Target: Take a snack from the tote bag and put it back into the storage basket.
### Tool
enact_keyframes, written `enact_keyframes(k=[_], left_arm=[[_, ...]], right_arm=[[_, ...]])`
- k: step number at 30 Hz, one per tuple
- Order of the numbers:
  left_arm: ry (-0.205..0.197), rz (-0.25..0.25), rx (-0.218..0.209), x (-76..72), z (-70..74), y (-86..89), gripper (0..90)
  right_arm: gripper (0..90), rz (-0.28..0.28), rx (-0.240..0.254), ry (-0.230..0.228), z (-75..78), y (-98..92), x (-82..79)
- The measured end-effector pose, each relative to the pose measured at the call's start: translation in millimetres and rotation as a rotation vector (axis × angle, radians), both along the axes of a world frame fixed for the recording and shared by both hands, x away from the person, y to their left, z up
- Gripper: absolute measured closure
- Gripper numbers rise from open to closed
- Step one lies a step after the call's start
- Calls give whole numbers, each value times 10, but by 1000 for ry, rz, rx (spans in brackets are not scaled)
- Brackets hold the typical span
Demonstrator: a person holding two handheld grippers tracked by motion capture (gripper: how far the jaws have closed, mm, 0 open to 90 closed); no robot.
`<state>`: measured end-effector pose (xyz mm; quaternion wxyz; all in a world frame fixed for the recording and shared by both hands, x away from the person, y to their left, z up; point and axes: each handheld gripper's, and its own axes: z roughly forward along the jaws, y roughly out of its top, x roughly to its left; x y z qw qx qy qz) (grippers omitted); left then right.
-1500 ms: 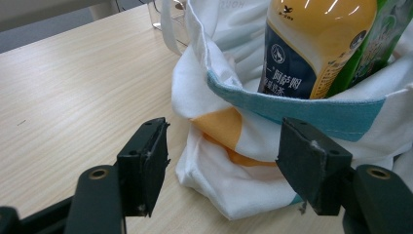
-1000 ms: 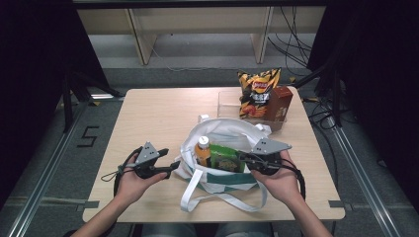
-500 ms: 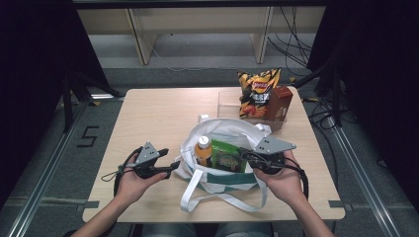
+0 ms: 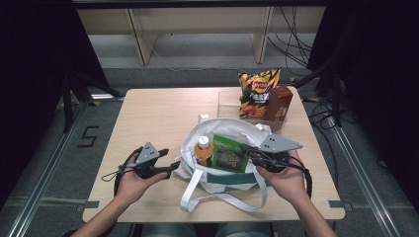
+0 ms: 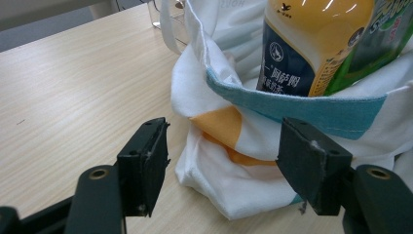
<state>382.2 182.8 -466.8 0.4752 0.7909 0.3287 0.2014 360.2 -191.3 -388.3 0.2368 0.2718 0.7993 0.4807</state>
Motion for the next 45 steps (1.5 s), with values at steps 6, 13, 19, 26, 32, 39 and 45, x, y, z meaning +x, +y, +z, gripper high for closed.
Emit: enact_keyframes(k=[6,13,19,26,32,39,45], left_arm=[[1,1,-2,-2,1,1,350],[-3,0,4,-1,0,-1,351],[-4,0,6,0,1,-1,351],[-1,0,1,1,2,11,351],[-2,-1,1,4,3,12,351],[3,3,6,20,-11,-9,351],[4,5,-1,7,-7,-3,351]], right_arm=[[900,10,-2,-41,33,-19,7],[900,-9,24,-50,85,-18,-10],[900,-4,32,-51,117,-16,-4],[900,-21,19,-73,184,-7,3],[900,-27,25,-94,239,-4,21],[900,-17,46,-85,318,5,48],[900,-30,46,-112,387,-36,15]])
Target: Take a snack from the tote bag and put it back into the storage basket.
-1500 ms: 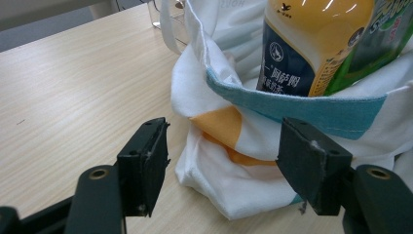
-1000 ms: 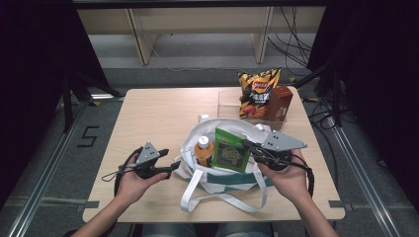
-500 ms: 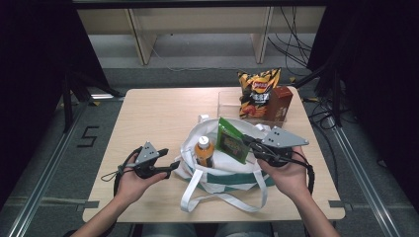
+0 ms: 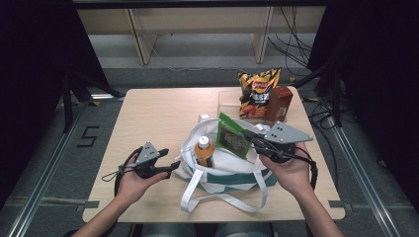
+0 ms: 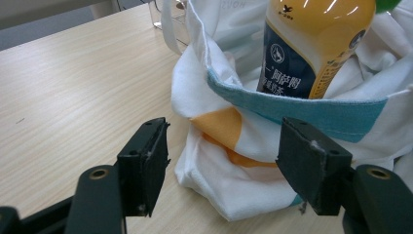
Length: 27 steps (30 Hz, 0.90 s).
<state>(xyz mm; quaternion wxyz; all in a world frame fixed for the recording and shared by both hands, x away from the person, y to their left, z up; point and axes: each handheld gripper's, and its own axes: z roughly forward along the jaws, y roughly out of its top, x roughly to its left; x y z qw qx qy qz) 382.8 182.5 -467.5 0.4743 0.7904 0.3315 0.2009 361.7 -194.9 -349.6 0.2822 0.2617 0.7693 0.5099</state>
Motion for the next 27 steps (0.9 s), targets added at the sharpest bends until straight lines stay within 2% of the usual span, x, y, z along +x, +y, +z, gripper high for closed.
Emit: enact_keyframes(k=[2,4,5,8,10,13,16,20,21,27], left_arm=[[2,2,-4,8,-2,2,351],[-3,2,-8,-6,8,-2,351],[-4,0,-5,-11,12,-5,351],[-8,0,5,-3,10,-3,351],[-8,1,2,-8,11,-5,351],[-8,1,2,-1,12,-4,351],[-3,2,-5,-5,11,1,351],[-5,3,-4,-1,13,9,351],[11,11,-19,-8,6,3,351],[-6,-2,0,5,12,13,351]], right_arm=[[900,7,15,21,26,-21,-9],[900,-13,28,24,45,-33,-35],[900,-3,24,4,69,-48,-28],[900,-1,27,6,114,-69,-29],[900,-7,25,-10,144,-85,-38],[900,-21,20,-55,192,-113,-29],[900,-28,32,-42,237,-135,-40],[900,-33,47,-54,297,-140,-34],[900,-29,38,-94,314,-149,-11],[900,-43,50,-106,378,-169,-11]])
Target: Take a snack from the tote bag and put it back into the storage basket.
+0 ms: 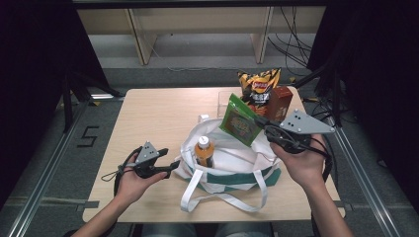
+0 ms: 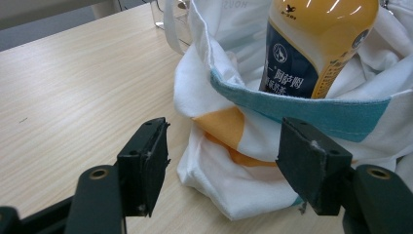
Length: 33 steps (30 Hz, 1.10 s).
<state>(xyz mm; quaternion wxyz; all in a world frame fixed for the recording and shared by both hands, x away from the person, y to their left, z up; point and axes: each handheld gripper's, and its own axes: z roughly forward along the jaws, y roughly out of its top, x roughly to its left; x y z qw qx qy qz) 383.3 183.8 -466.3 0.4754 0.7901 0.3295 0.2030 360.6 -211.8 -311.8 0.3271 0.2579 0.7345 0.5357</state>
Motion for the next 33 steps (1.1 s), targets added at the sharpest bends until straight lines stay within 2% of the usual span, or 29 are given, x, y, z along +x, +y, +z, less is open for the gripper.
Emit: enact_keyframes(k=[2,4,5,11,20,22,23,28,33], left_arm=[[16,12,-21,-12,-5,-12,351],[13,11,-17,-10,-7,-9,351],[0,2,-1,-2,-2,1,351],[10,4,-3,8,-17,-4,351],[5,12,-4,10,-7,15,350],[4,13,-4,11,-5,15,351],[3,12,-3,13,-3,16,351],[4,12,-9,10,-2,15,351],[4,12,-9,11,-1,17,350]], right_arm=[[900,-9,10,1,18,-12,-4],[900,-12,8,-11,27,-23,2],[900,-18,13,-3,38,-35,-1],[900,-36,20,-18,113,-106,20],[900,-60,45,-24,194,-162,137],[900,-63,43,-25,208,-168,148],[900,-64,40,-43,222,-175,170],[900,-85,31,-47,279,-192,255],[900,-96,27,-47,270,-215,327]])
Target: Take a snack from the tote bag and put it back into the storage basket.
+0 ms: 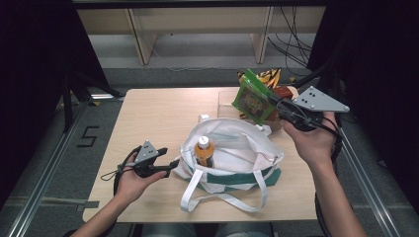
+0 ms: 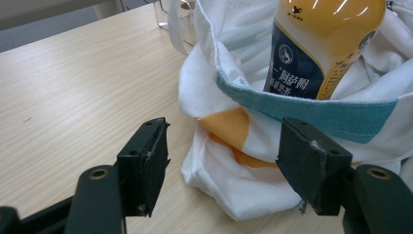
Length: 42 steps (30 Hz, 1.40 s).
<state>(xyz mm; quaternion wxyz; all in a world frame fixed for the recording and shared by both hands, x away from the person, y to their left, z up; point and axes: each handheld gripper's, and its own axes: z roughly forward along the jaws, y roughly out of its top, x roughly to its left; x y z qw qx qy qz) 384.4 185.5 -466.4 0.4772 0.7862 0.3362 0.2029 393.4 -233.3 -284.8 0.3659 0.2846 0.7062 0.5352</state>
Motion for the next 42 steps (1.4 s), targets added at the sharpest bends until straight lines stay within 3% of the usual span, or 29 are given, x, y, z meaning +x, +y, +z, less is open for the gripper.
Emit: enact_keyframes(k=[5,7,8,17,19,21,28,31,37,41,42], left_arm=[[-1,3,2,-1,2,6,351],[-2,5,2,-5,2,4,351],[-1,5,2,-5,1,3,351],[2,-1,-3,-1,-3,4,351],[1,-2,-2,-3,-2,3,351],[4,0,-1,-10,-1,-4,351],[4,-5,2,-11,-7,-12,351],[0,-4,4,-10,1,-3,351],[2,-2,4,-16,-7,-18,351],[2,-2,4,-15,-7,-18,351],[3,-2,4,-15,-7,-16,351]], right_arm=[[900,-20,15,6,-27,-24,64],[900,-26,-1,-10,-41,-28,90],[900,-24,6,7,-51,-16,92],[900,-57,22,17,-130,-30,186],[900,-61,14,2,-135,-40,199],[900,-60,20,24,-152,-36,202],[900,-77,-17,-10,-166,-52,282],[900,-104,8,6,-200,-34,331],[900,-112,17,18,-240,-17,396],[900,-123,4,-4,-266,-17,456],[900,-120,13,14,-274,-10,462]])
